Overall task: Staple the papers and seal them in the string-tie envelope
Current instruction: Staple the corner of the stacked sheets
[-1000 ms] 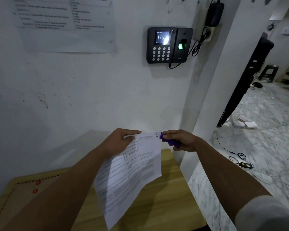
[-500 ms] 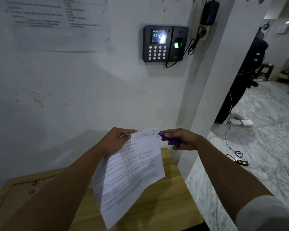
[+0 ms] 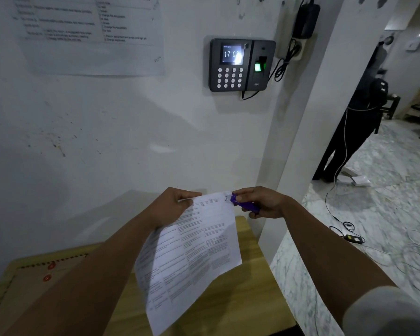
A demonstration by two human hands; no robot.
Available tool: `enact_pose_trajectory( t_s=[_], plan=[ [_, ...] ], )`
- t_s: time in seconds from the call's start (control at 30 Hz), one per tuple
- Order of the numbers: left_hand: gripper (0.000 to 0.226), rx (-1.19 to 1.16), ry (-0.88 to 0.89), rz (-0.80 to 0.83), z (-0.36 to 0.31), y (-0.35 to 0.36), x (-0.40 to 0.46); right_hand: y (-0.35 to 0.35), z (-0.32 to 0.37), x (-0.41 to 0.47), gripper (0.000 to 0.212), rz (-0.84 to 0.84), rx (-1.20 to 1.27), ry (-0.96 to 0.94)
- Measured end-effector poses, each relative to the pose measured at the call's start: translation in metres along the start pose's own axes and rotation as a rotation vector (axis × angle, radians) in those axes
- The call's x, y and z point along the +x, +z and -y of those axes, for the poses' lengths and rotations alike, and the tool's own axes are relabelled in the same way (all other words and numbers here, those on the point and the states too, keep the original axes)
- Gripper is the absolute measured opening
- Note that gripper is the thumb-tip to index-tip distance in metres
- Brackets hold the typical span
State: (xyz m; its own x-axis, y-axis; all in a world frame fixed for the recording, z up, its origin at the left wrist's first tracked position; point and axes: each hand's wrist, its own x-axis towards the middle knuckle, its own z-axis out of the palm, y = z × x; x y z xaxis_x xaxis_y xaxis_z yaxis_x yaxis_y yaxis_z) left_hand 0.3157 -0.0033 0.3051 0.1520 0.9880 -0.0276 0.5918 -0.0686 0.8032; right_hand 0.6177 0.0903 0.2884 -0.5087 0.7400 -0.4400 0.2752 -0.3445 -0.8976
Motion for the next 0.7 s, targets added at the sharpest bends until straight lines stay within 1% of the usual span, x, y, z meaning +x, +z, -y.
enact_pose_trajectory(
  t_s=[0.1,0.33,0.4,0.53,0.6,0.7],
  plan=[
    [0.033,-0.001,-0.011,0.0,0.003,-0.002,-0.001,0.003,0.0,-0.002,0.035,-0.086,-0.068,-0.046],
    [0.034,0.007,-0.021,-0.039,0.009,-0.006,-0.002,0.011,-0.002,0.003,0.041,-0.221,-0.177,-0.145],
    [0.034,0.001,-0.021,-0.048,0.01,-0.008,-0.003,0.011,-0.002,0.002,0.041,-0.224,-0.188,-0.153],
    [0.035,-0.02,-0.023,-0.066,0.01,-0.012,-0.004,0.01,-0.002,-0.001,0.043,-0.131,-0.227,-0.107],
    [0.035,-0.018,-0.026,-0.07,0.01,-0.013,-0.004,0.012,-0.002,0.0,0.045,-0.143,-0.274,-0.126],
    [0.034,-0.015,-0.021,-0.065,0.012,-0.013,-0.003,0.014,0.0,0.003,0.048,-0.217,-0.292,-0.186]
  ],
)
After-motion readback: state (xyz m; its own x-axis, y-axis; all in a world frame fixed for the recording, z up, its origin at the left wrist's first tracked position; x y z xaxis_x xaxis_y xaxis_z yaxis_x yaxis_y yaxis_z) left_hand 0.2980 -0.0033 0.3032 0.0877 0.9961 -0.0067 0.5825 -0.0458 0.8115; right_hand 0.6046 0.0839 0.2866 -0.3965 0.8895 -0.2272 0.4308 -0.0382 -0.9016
